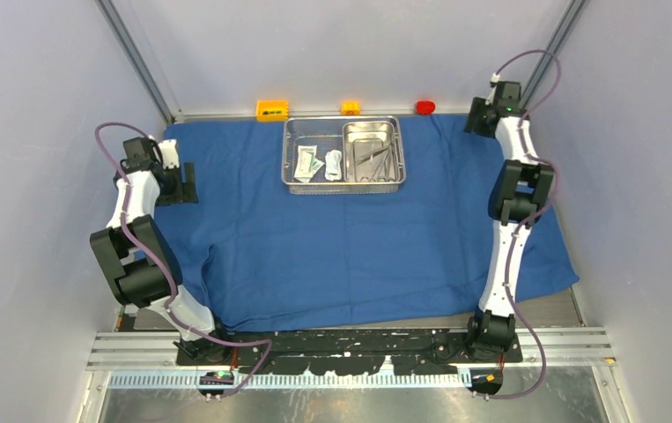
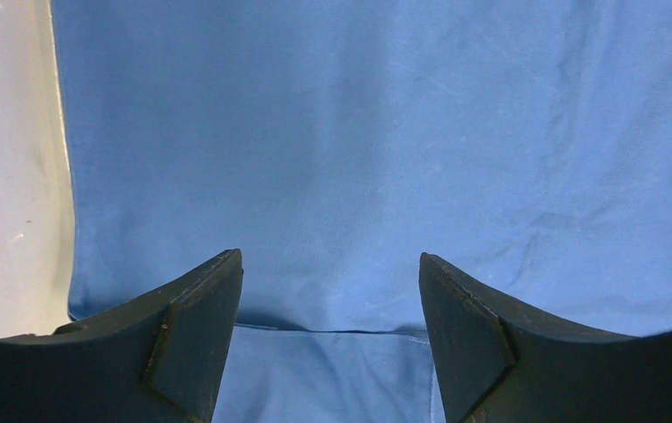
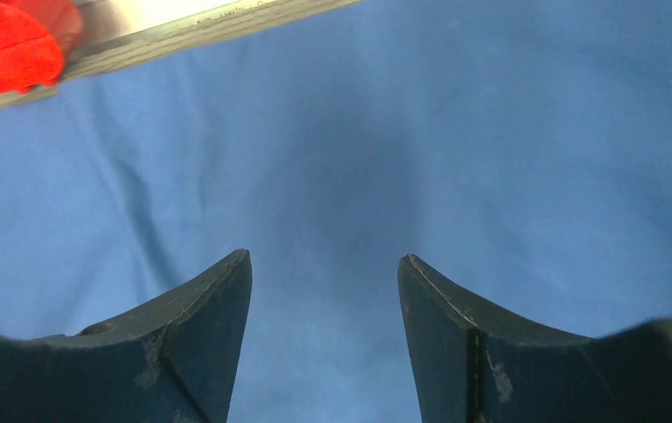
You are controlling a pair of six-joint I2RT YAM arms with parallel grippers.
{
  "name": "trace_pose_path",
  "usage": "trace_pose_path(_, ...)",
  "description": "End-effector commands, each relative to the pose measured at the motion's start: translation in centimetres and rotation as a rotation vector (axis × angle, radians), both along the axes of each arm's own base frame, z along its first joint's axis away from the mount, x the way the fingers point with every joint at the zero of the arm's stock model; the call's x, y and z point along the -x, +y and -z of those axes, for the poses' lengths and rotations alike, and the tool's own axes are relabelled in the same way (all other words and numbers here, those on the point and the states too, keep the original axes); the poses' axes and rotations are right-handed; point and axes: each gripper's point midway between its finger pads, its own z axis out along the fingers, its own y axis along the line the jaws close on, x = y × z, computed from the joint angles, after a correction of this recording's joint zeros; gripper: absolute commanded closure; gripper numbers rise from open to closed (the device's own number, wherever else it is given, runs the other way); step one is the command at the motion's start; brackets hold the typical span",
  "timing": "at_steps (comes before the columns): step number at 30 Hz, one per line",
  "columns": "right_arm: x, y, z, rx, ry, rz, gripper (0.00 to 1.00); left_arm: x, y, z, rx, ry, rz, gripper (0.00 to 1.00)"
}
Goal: Open and lay out the surgical kit
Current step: Smooth out the surgical kit at the center of the board.
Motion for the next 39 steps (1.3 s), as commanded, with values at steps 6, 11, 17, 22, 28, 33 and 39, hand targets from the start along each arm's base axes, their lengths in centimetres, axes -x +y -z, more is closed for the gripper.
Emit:
trace_pose_path(6,-4.6,3.6,1.2,0.187,-0.033,0.0,0.35,-0.6,-0.4,-2.1,0.03,-0.065,-0.021,0.25)
trace_pose_path(11,-3.9,3.6,3.6,0.262,0.036,-0.003,0.4,0.0,-0.3,-2.5,0.01,-0.068,-0.022,0.25)
trace_pose_path(17,-2.0,2.2,5.8,0.309,0.133,0.002,0.45,0.2,-0.3,-2.7,-0.002,-0.07,-0.014,0.25)
trace_pose_path(22,-1.2,0.6,5.8,0.336,0.162,0.026,0.51,0.3,-0.2,-2.7,-0.008,-0.061,-0.004,0.25)
trace_pose_path(28,-0.1,-0.3,6.1,0.413,0.237,-0.011,0.52,0.1,0.1,-2.9,-0.028,-0.06,0.011,0.25)
trace_pose_path(33,1.3,-1.8,7.6,0.512,0.325,-0.065,0.52,-0.2,0.0,-2.7,-0.021,-0.057,0.018,0.25)
trace_pose_path(39,2.9,-4.4,9.5,0.549,0.406,-0.066,0.53,-0.2,0.2,-2.2,-0.026,-0.041,0.022,0.25)
